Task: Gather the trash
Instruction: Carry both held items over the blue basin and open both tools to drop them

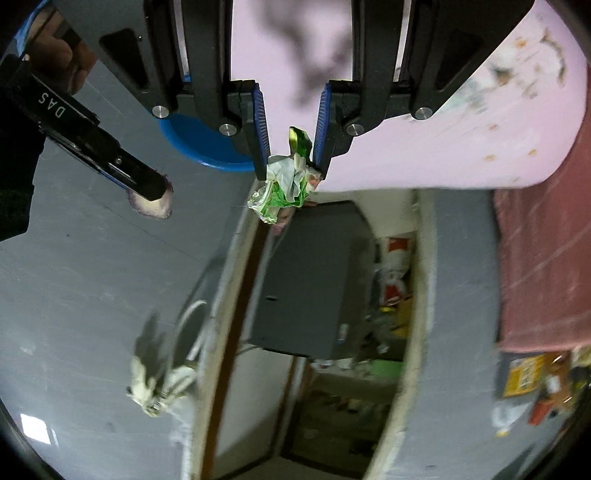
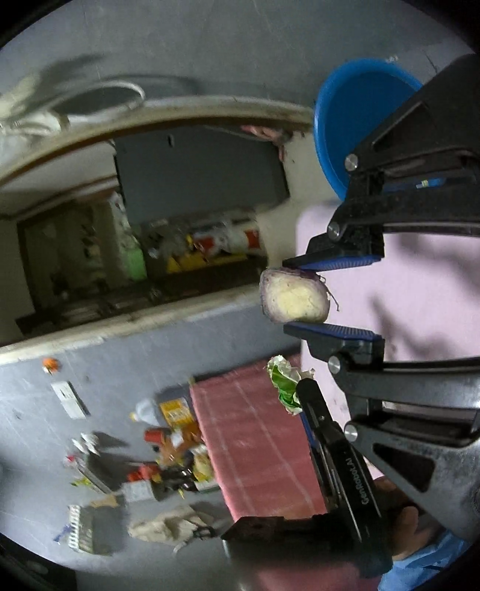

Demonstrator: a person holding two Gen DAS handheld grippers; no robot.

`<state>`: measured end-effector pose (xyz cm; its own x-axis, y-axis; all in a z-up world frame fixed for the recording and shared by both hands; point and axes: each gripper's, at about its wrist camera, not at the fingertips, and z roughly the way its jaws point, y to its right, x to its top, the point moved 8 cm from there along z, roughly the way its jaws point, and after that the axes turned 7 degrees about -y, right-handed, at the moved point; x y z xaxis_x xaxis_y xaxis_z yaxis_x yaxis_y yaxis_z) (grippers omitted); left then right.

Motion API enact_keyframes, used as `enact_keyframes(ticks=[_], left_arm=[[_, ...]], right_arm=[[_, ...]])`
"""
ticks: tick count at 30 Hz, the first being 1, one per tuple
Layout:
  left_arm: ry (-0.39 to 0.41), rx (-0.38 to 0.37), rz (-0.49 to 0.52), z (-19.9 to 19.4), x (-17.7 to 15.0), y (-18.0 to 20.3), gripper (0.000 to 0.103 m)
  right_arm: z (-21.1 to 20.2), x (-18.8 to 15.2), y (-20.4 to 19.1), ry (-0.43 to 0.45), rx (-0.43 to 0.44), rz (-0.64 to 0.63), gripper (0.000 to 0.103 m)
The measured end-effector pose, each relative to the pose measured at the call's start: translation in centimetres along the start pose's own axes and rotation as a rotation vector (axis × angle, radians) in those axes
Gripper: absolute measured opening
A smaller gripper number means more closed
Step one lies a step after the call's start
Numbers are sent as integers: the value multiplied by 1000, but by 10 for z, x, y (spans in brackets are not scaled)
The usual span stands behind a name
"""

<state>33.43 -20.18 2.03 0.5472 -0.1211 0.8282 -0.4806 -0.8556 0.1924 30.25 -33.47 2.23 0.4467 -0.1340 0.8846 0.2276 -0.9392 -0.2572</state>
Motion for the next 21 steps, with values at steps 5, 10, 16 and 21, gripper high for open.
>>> enact_keyframes(ticks=[5, 10, 16, 21], left_arm=[[-86, -53, 42, 51, 4, 41, 20], [-184, -82, 59, 98, -6, 66, 20], [-320, -20, 47, 148, -23, 70, 20], [-376, -10, 53, 174, -31, 74, 20]], right_arm=[[-5, 2, 56, 0, -74, 72, 26], [1, -12, 100, -38, -131, 133, 26], [21, -36, 141, -124, -176, 215, 26], [33, -53, 163, -171, -183, 294, 26]])
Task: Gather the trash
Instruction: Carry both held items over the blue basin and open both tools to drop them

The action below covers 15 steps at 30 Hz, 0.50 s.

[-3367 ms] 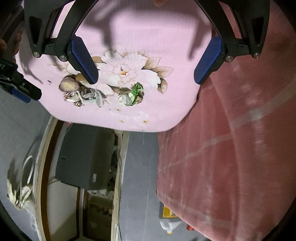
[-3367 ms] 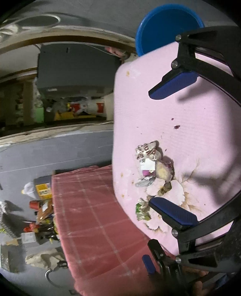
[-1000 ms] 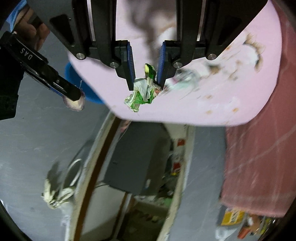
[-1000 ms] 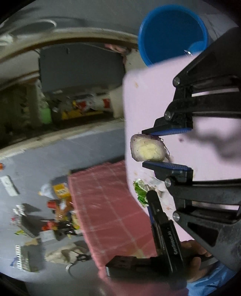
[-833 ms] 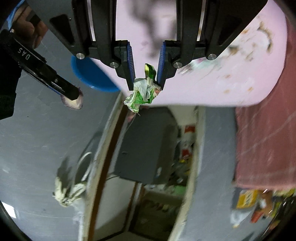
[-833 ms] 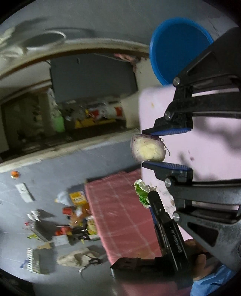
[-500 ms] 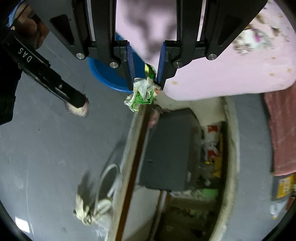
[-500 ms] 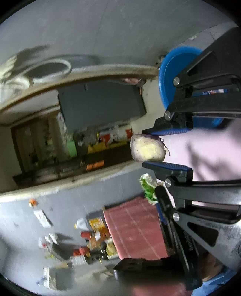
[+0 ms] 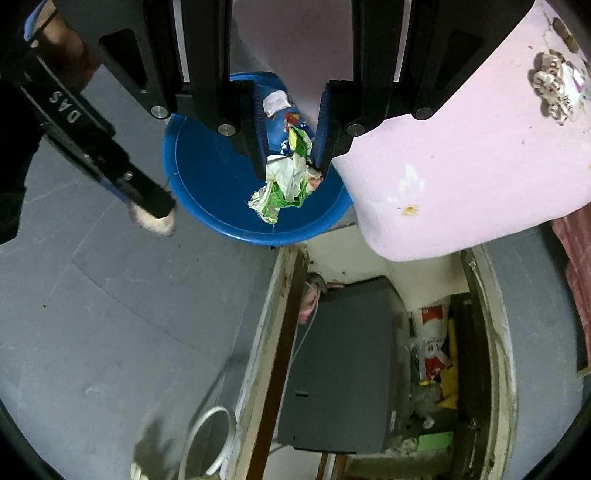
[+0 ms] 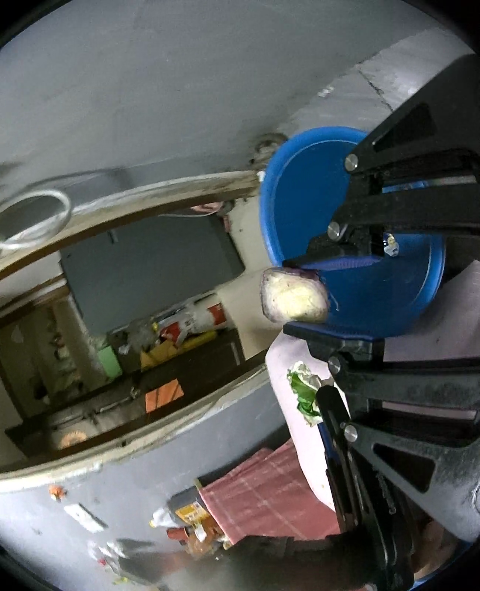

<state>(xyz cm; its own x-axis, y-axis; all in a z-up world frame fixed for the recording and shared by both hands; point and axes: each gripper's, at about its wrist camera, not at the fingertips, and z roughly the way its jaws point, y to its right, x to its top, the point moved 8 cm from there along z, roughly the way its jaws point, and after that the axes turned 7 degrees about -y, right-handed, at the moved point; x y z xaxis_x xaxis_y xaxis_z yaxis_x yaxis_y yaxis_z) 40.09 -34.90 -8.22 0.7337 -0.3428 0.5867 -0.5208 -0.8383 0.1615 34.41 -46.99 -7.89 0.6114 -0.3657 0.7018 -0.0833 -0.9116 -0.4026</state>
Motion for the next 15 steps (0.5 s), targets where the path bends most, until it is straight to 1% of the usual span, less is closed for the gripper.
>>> enact_keyframes(ticks=[4, 8, 12, 15], left_arm=[[-26, 10, -6, 12, 1, -1, 21], [-60, 25, -5, 23, 3, -3, 24], [-79, 20, -22, 28, -2, -7, 34], [-88, 17, -29, 28, -6, -8, 35]], right_arm=[[11, -2, 10, -25, -8, 25, 26], [20, -2, 18, -42, -16, 45, 26], [30, -1, 23, -71, -25, 63, 28], [35, -1, 28, -81, -29, 70, 28]])
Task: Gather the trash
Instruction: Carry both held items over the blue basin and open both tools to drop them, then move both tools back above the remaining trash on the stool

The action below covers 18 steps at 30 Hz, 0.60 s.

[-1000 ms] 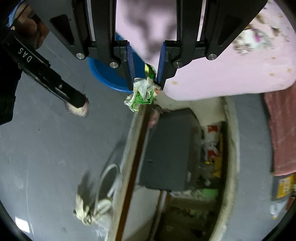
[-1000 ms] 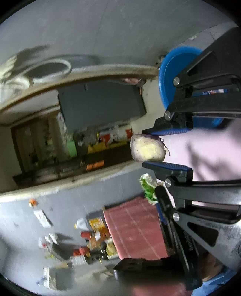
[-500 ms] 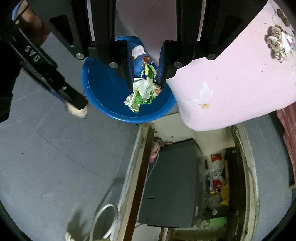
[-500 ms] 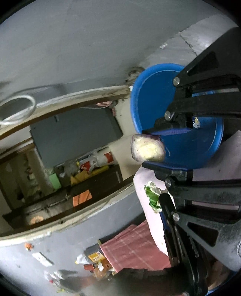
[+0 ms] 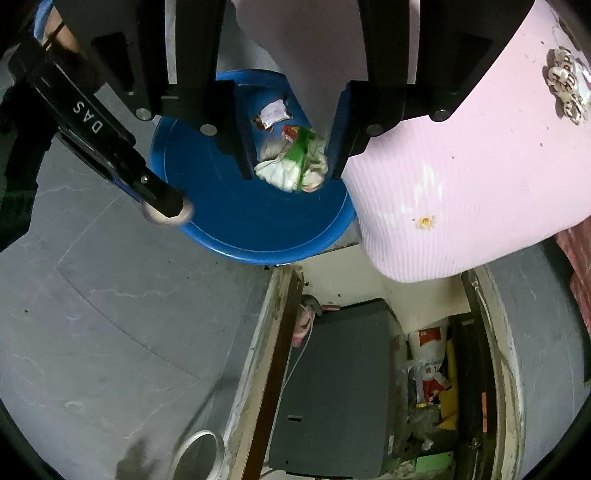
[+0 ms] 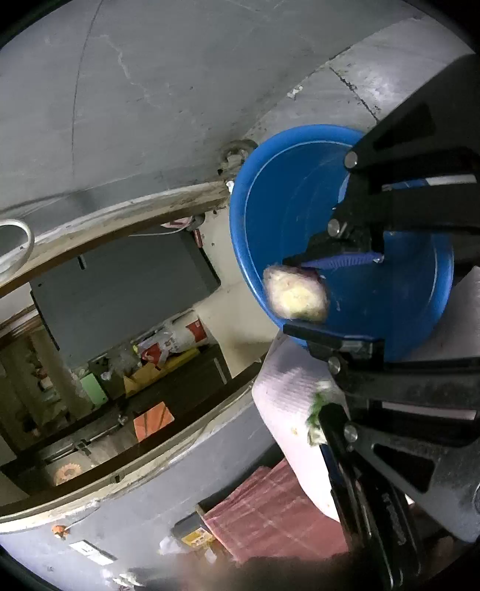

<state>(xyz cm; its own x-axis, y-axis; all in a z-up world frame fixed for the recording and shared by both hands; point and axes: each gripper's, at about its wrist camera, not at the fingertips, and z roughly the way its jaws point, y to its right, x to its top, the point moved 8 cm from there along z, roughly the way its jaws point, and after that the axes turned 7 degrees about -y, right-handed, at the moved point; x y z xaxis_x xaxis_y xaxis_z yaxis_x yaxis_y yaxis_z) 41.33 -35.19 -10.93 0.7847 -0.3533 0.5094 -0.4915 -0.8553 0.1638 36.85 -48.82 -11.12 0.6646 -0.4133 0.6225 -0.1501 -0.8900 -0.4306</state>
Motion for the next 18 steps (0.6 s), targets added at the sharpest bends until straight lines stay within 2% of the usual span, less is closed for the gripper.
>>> enact_keyframes(ticks=[6, 10, 12, 18], left_arm=[[-14, 5, -15, -2, -4, -1, 42], [-11, 6, -44, -9, -6, -5, 42], [9, 7, -62, -17, -5, -8, 43], [121, 24, -103, -55, -2, -20, 60]], right_arm=[[6, -1, 3, -24, -1, 1, 30], [1, -2, 2, -15, 0, 6, 40], [-4, -1, 0, -3, 1, 7, 44], [-36, 7, -20, 69, -2, -39, 59]])
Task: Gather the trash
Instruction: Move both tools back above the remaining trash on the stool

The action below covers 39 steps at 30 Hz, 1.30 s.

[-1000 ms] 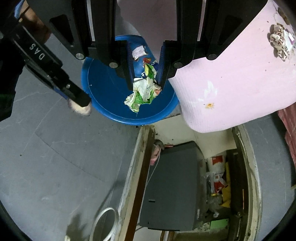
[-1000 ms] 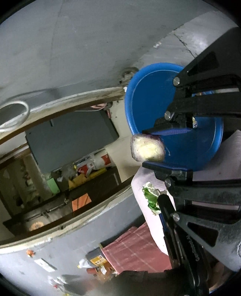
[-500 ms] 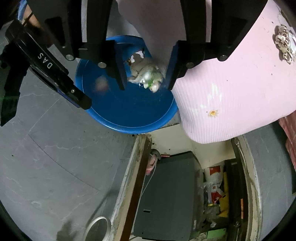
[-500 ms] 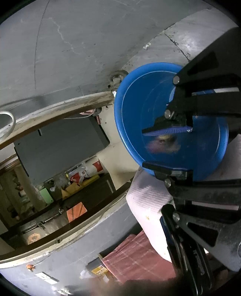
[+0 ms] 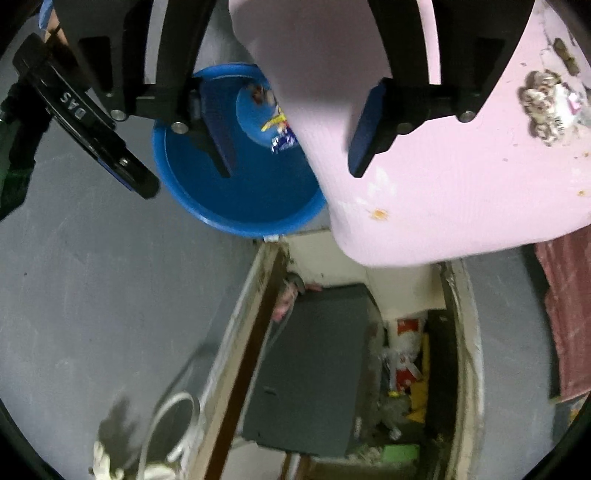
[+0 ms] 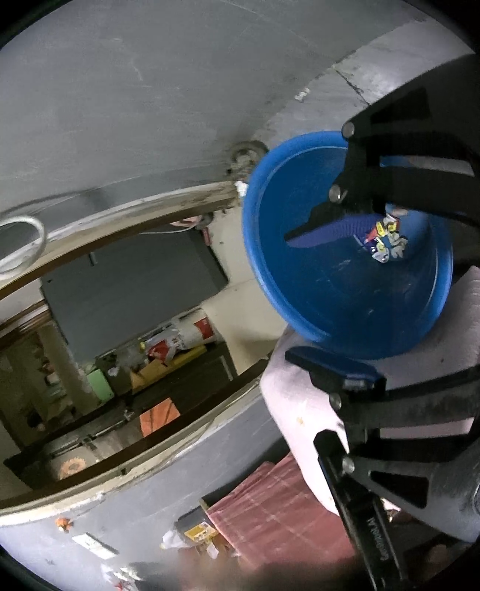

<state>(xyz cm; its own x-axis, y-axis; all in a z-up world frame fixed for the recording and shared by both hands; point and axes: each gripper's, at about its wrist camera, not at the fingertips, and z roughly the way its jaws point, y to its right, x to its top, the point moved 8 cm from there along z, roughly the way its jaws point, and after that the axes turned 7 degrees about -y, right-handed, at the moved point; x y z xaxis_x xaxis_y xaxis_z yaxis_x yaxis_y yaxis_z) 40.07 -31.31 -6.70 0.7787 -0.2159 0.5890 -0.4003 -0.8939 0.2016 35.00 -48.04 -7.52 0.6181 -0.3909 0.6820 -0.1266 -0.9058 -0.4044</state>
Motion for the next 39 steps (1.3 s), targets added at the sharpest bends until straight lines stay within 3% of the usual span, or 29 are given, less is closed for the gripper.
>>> enact_keyframes(ticks=[5, 8, 15, 21, 23, 24, 39], left_arm=[[93, 25, -38, -38, 5, -17, 73], [164, 35, -59, -65, 7, -34, 82], [279, 69, -106, -120, 1, -72, 86], [357, 120, -118, -162, -7, -98, 87], [384, 143, -115, -174, -14, -104, 101], [410, 159, -120, -182, -19, -107, 102], [547, 322, -122, -256, -67, -160, 102]], right_arm=[[-28, 11, -24, 71, 7, -47, 78], [-43, 14, -46, 101, 48, -68, 84], [-69, 12, -93, 143, 108, -130, 103], [-77, 4, -123, 160, 122, -162, 103], [-80, 2, -131, 166, 129, -176, 103], [-81, -1, -140, 171, 134, -191, 103], [-99, -41, -239, 267, 187, -382, 103]])
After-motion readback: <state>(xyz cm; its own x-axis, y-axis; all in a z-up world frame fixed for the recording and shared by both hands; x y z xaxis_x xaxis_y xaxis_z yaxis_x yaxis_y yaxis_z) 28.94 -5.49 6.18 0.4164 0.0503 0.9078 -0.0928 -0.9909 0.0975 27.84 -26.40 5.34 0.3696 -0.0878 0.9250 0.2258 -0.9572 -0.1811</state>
